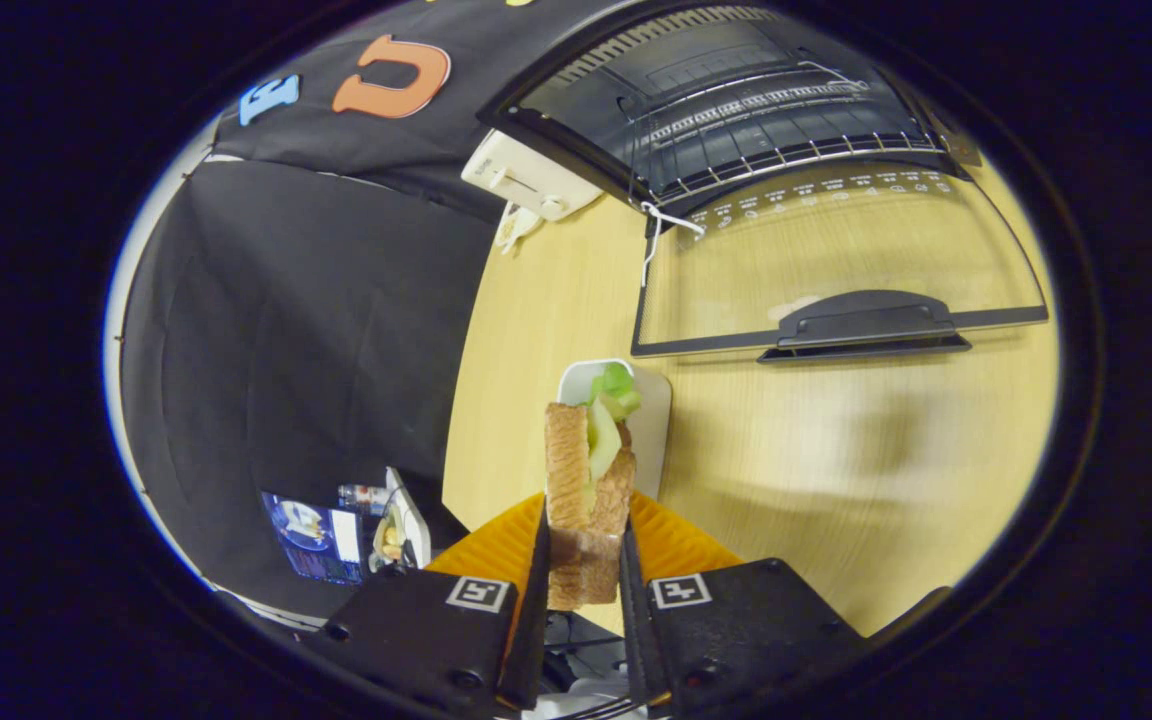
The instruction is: Open the toaster oven, put the food inside, and close the toaster oven door.
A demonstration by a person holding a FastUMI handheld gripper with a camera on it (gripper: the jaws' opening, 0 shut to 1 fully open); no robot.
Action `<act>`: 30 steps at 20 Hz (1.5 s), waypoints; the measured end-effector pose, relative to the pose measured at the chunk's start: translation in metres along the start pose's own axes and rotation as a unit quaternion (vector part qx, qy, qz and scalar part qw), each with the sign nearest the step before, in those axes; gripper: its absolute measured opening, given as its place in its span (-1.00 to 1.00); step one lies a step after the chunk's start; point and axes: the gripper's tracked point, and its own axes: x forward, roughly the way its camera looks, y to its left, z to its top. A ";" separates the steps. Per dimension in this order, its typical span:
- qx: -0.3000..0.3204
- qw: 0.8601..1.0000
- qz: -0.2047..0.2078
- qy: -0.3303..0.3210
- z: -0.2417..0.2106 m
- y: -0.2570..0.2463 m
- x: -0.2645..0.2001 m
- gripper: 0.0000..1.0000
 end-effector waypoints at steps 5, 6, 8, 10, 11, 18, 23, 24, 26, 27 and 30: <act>-0.039 0.996 0.066 -0.035 0.007 0.030 -0.022 -0.26; -0.040 0.995 0.087 -0.041 0.009 0.037 -0.029 -0.28; -0.043 0.991 0.109 -0.066 0.017 0.044 -0.038 -0.28; -0.048 0.987 0.110 -0.108 0.030 0.043 -0.042 -0.28; -0.049 0.984 0.112 -0.131 0.036 0.044 -0.045 -0.28; 0.018 0.964 0.126 -0.235 0.080 0.029 -0.050 -0.28; 0.113 0.939 0.096 -0.311 0.115 -0.009 -0.052 -0.28; 0.133 0.931 0.093 -0.326 0.123 -0.016 -0.053 -0.28; 0.173 0.910 0.102 -0.363 0.141 -0.030 -0.061 -0.28; 0.199 0.893 0.110 -0.388 0.153 -0.039 -0.065 -0.28; 0.265 0.845 0.107 -0.452 0.191 -0.072 -0.064 -0.28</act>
